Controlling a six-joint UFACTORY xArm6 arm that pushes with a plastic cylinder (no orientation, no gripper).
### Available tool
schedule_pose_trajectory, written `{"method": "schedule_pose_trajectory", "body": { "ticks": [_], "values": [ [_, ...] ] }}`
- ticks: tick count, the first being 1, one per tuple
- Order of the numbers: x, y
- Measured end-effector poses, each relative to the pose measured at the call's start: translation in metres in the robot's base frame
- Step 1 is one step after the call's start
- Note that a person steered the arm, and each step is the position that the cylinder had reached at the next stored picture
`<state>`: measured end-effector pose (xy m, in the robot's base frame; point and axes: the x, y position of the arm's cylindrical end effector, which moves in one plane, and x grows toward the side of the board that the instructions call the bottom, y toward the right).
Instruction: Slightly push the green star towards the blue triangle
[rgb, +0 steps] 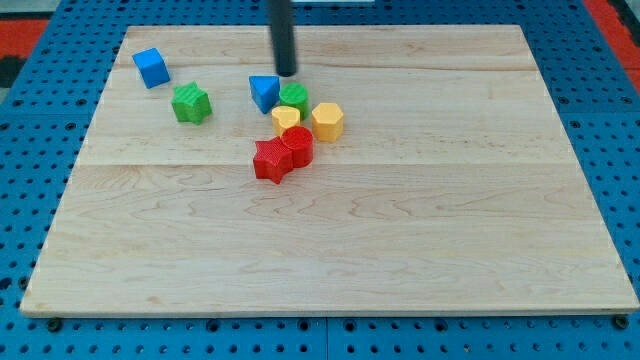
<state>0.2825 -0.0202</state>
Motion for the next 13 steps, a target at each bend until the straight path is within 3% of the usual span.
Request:
{"method": "schedule_pose_trajectory", "body": {
  "ticks": [2, 4, 6, 7, 9, 10, 11, 12, 13],
  "values": [
    [0.006, 0.018],
    [0.015, -0.006],
    [0.013, -0.081],
    [0.012, -0.087],
    [0.009, -0.029],
    [0.038, -0.042],
    [-0.006, -0.066],
    [-0.007, -0.117],
    [0.023, -0.155]
  ]
}}
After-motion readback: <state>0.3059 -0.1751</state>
